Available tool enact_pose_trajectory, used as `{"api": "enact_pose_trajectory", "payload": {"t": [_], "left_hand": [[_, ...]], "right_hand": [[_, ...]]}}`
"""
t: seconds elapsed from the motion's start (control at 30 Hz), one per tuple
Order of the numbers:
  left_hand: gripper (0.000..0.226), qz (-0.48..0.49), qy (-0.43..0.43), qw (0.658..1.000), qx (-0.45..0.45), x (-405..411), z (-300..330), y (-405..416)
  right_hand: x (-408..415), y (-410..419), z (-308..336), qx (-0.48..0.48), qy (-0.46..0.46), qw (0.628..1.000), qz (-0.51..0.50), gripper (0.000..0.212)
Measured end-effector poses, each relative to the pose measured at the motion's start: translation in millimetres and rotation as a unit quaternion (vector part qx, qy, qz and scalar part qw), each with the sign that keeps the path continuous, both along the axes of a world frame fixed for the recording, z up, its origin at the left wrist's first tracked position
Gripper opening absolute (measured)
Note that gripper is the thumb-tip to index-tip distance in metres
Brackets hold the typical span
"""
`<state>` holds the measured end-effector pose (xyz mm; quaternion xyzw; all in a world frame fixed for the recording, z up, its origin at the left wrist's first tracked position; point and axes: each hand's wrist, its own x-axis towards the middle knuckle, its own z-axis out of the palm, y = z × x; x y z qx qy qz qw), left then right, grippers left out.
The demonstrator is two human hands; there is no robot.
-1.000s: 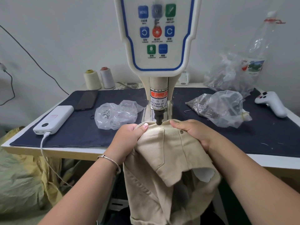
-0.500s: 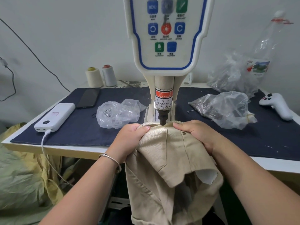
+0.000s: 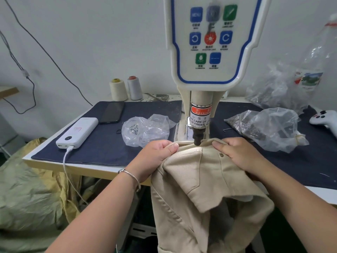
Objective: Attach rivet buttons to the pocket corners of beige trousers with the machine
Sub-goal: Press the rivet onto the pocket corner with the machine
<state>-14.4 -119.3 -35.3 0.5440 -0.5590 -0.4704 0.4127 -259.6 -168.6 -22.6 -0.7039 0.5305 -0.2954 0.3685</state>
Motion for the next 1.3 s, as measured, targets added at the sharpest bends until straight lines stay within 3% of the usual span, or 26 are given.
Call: {"api": "enact_pose_trajectory", "payload": {"t": [0.13,0.4,0.57,0.63,0.77,0.87,1.0,1.17,1.3], "left_hand": [[0.049,0.032,-0.059,0.997,-0.031,-9,-4,0],[0.031,0.018,-0.042,0.999,-0.026,-6,-5,-1],[0.031,0.039,-0.018,0.999,-0.01,-6,-7,-3],[0.036,0.038,-0.019,0.999,-0.01,-6,-7,-3],[0.069,0.031,-0.023,0.999,-0.021,-7,-6,-4],[0.063,0.026,-0.02,0.999,-0.014,-9,-7,-4],[0.061,0.031,-0.021,0.999,-0.01,-10,-7,-3],[0.072,0.033,-0.028,0.999,-0.012,-12,-2,-1],[0.061,0.037,-0.036,0.998,-0.021,-12,-1,0]], "right_hand": [[-1,3,-6,-0.004,-0.037,0.999,0.002,0.064],[-1,0,-10,-0.026,-0.017,1.0,0.004,0.06],[-3,1,-5,0.002,-0.044,0.998,0.039,0.093],[-3,3,-2,0.021,-0.057,0.997,0.051,0.096],[-4,4,-1,0.057,-0.091,0.993,0.055,0.083],[-5,5,-2,0.054,-0.103,0.992,0.042,0.064],[-5,8,1,0.061,-0.118,0.989,0.068,0.075],[-9,7,1,0.073,-0.106,0.989,0.079,0.045],[-9,6,0,0.062,-0.103,0.99,0.072,0.058]]}}
